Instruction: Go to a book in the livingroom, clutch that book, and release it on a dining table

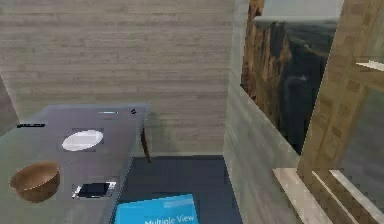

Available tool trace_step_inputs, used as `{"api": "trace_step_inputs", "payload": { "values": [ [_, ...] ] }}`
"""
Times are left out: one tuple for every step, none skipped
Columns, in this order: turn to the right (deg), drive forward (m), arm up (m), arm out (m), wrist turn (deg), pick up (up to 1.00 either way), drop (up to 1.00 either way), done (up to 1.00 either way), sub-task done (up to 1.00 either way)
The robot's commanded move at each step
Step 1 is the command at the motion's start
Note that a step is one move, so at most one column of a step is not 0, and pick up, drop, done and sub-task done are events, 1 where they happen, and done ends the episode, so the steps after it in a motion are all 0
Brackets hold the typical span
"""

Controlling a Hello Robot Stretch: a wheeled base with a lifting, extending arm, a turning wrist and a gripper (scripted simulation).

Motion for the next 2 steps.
{"api": "trace_step_inputs", "payload": {
  "values": [
    [-6.0,0.0,0.0,0.0,0.0,0.0,0.0,0.0,0.0],
    [0.0,1.0,0.0,0.0,0.0,0.0,0.0,0.0,0.0]
  ]
}}
